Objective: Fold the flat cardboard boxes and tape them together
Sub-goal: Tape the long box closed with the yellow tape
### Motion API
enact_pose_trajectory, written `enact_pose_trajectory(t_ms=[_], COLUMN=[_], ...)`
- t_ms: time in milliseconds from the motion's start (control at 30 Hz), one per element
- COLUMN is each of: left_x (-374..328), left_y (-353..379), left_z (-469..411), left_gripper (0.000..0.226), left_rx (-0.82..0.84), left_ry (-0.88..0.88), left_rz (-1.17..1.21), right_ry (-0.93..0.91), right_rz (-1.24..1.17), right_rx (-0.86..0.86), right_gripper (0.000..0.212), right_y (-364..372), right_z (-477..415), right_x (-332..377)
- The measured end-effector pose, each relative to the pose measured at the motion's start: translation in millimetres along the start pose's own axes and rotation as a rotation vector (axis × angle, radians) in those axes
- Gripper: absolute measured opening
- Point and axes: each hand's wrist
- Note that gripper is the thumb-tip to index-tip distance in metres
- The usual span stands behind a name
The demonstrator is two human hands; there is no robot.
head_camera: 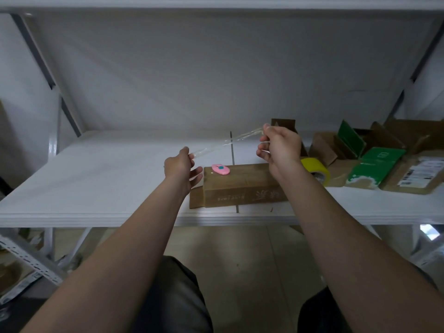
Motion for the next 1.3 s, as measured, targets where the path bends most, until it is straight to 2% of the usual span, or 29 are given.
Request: enact_pose_trajectory(t_ms=[167,267,333,433,533,567,633,700,767,900,1000,1067,1167,1300], left_x=[3.5,6.2,4.7,-1.9,-13.1,-17.4,-23.4,-23.3,-22.4,-22.1,-11.0,3.1,27.7,51.6], left_y=[-13.6,-19.7,-14.0,-0.7,2.1,0.8,-3.2,-8.5,-16.3,-53.2,-84.1,-95.5,-103.2,-111.4], left_z=[-3.6,-3.7,4.4,16.2,18.9,18.6,19.2,18.3,11.4,-21.9,-41.4,-49.8,-61.8,-74.3], left_gripper=[0.021,0.018,0.020,0.036,0.054,0.049,0.024,0.005,0.008,0.023,0.025,0.028,0.025,0.012], left_rx=[-0.037,0.017,0.120,0.315,0.387,0.385,0.409,0.424,0.352,0.051,-0.089,-0.124,-0.125,-0.081], left_ry=[-0.047,0.016,0.153,0.498,0.775,0.816,0.849,0.829,0.772,0.563,0.388,0.313,0.225,0.161], left_rz=[0.044,0.003,-0.101,-0.349,-0.507,-0.545,-0.645,-0.692,-0.738,-0.935,-1.086,-1.207,-1.336,-1.328], right_ry=[0.002,-0.019,-0.022,-0.014,-0.006,-0.010,-0.010,-0.001,0.047,0.204,0.193,0.187,0.205,0.224], right_rz=[-0.031,0.081,0.174,0.229,0.257,0.268,0.276,0.275,0.263,0.234,0.276,0.333,0.374,0.394], right_rx=[-0.046,0.037,0.114,0.226,0.316,0.338,0.366,0.396,0.455,0.518,0.456,0.439,0.433,0.437], right_gripper=[0.016,0.017,0.019,0.015,0.012,0.012,0.011,0.010,0.016,0.043,0.038,0.030,0.020,0.018], right_y=[-10.0,-17.7,-13.9,-3.6,3.5,6.0,13.1,20.8,25.7,27.9,32.6,38.5,47.9,55.3], right_z=[-5.7,-3.2,4.1,13.7,18.7,20.4,23.9,27.6,31.7,34.2,32.0,31.9,32.0,28.4], right_x=[6.2,11.2,9.9,8.8,12.5,13.5,12.5,8.5,3.6,-5.5,-14.6,-24.1,-37.2,-47.5])
Point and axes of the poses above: each hand's wrist, its own z-axis away from the middle knuckle, its own y-axis out of the palm, x = y × z, and after that the axes turned 6 degrees about y, right-handed
